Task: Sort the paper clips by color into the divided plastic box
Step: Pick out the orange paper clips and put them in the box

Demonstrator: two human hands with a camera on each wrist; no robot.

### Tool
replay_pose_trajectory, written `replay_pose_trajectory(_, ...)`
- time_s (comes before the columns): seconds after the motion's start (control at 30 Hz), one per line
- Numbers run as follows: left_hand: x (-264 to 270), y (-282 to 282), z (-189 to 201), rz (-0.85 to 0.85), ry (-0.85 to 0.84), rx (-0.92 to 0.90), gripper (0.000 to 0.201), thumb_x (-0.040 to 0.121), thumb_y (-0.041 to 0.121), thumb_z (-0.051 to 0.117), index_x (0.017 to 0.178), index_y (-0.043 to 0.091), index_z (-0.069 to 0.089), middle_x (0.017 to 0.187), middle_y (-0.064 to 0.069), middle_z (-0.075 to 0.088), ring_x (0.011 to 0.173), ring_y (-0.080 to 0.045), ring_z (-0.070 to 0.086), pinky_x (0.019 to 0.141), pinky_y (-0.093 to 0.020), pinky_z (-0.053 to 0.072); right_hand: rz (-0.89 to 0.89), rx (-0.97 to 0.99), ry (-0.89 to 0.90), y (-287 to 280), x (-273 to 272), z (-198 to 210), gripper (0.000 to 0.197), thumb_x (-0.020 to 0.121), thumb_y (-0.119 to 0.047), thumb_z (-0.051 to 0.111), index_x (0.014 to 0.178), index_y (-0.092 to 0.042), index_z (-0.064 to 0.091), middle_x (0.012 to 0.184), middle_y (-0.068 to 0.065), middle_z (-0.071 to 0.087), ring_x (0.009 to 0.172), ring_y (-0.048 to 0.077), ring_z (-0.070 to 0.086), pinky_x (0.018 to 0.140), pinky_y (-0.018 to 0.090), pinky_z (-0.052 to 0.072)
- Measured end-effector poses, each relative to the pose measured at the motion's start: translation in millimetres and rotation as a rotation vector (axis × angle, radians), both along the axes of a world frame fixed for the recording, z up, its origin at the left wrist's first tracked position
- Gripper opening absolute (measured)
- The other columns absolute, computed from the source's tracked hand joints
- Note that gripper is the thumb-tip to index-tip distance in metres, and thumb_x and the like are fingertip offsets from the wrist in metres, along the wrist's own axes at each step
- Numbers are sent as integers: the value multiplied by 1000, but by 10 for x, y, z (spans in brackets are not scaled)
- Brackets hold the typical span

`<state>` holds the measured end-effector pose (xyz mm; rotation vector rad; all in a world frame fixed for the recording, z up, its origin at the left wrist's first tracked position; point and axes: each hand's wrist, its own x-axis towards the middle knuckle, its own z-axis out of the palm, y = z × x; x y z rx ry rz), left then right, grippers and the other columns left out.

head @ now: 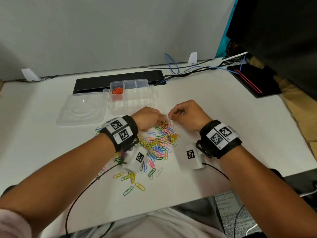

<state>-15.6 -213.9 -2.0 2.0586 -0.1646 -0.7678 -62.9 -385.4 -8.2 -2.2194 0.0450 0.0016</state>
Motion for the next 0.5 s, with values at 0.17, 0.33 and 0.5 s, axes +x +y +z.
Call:
replay_pose_trajectory(0.17,72,-26,-45,-211,-204,217,5,78,20,80,78,18,75,87,4,72,84,-10,62,82,-23,50,145,-264,201,81,101,22,13,81,-12,69,78,-20,78,77,-5,71,76,11,63,76,29,55)
replay_pose_trajectory(0.33,120,9,-41,-281,-298,272,4,80,13,76,84,12,78,83,12,68,83,-6,62,82,-21,48,157,-395,271,82,91,51,12,78,-14,76,78,-25,72,68,-12,55,66,6,52,64,23,42)
replay_pose_trajectory(0.5,136,36,-8,-261,-315,221,4,81,16,75,81,17,78,87,12,72,85,-5,64,81,-21,50,131,-359,213,130,72,81,18,79,-12,69,67,-25,72,69,-8,68,73,13,64,69,28,54)
